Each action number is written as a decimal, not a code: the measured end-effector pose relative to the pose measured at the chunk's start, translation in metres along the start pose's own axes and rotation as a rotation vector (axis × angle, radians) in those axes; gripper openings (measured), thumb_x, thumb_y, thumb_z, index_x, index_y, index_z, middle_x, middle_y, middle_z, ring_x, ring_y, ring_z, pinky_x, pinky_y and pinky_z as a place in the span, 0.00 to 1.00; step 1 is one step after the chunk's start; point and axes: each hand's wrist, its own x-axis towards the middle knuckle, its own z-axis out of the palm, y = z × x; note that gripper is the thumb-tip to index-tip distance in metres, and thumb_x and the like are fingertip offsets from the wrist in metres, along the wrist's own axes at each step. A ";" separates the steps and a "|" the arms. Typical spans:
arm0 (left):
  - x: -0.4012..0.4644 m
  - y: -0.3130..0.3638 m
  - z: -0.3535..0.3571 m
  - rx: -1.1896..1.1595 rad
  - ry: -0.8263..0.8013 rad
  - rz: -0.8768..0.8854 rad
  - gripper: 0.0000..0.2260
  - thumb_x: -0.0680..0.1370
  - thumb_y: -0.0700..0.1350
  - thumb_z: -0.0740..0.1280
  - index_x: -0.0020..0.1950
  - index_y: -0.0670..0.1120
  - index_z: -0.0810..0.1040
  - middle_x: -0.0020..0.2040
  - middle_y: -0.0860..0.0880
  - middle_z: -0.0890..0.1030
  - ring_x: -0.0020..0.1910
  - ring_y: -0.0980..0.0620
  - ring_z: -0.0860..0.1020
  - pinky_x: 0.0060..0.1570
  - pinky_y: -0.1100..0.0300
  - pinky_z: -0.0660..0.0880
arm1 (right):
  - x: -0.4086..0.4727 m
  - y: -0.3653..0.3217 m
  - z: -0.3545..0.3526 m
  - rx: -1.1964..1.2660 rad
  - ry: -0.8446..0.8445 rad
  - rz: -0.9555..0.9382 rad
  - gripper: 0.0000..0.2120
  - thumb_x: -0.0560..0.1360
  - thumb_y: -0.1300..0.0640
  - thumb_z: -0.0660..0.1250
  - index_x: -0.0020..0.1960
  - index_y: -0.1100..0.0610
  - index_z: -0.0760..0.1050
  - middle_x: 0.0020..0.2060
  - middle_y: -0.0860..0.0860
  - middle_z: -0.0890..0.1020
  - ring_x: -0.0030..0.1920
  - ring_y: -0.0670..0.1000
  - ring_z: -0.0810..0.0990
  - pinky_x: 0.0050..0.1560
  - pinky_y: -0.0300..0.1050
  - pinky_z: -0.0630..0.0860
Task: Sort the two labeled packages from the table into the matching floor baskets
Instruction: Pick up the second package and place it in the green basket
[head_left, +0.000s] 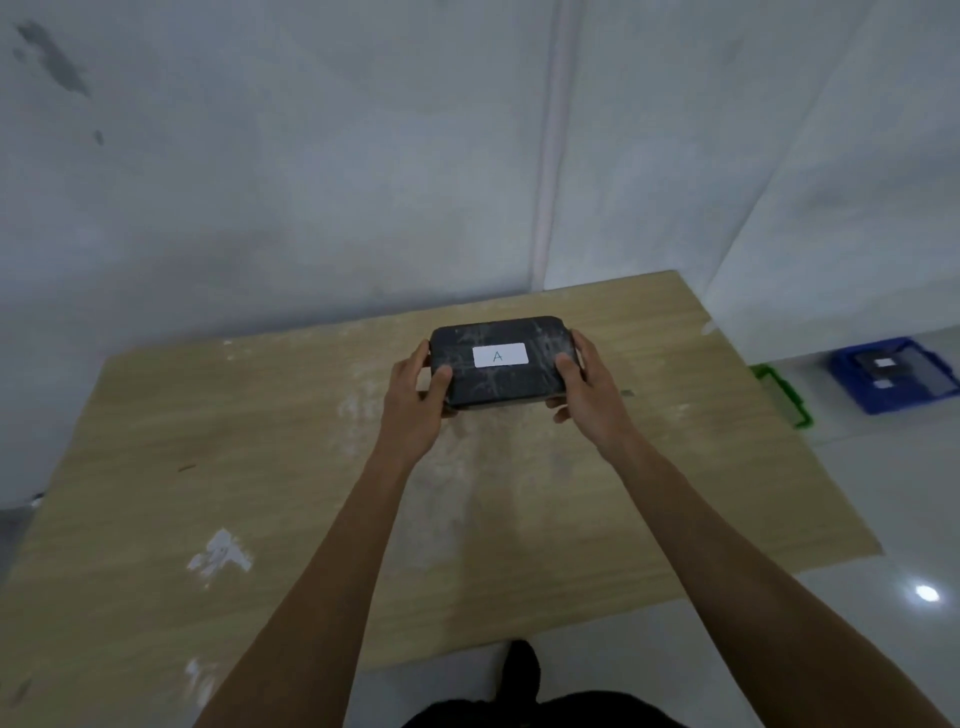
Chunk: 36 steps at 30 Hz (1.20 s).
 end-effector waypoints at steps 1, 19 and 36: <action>-0.002 0.008 0.007 -0.021 -0.001 0.027 0.21 0.80 0.50 0.61 0.74 0.51 0.66 0.63 0.49 0.68 0.59 0.58 0.77 0.49 0.58 0.82 | -0.005 -0.002 -0.011 0.008 0.019 -0.008 0.22 0.81 0.49 0.57 0.74 0.45 0.60 0.53 0.53 0.82 0.31 0.45 0.82 0.29 0.44 0.80; -0.079 0.095 0.184 -0.013 -0.274 0.162 0.24 0.81 0.50 0.60 0.76 0.51 0.60 0.63 0.56 0.64 0.45 0.59 0.79 0.32 0.64 0.81 | -0.083 0.030 -0.222 0.046 0.198 0.066 0.22 0.81 0.48 0.57 0.74 0.44 0.58 0.49 0.46 0.81 0.33 0.46 0.84 0.35 0.50 0.84; -0.079 0.198 0.489 -0.005 -0.207 0.138 0.24 0.81 0.48 0.61 0.76 0.48 0.60 0.68 0.46 0.66 0.44 0.56 0.79 0.34 0.62 0.82 | 0.013 0.092 -0.531 -0.034 0.114 0.106 0.24 0.81 0.50 0.57 0.76 0.46 0.57 0.58 0.57 0.80 0.44 0.58 0.85 0.43 0.56 0.83</action>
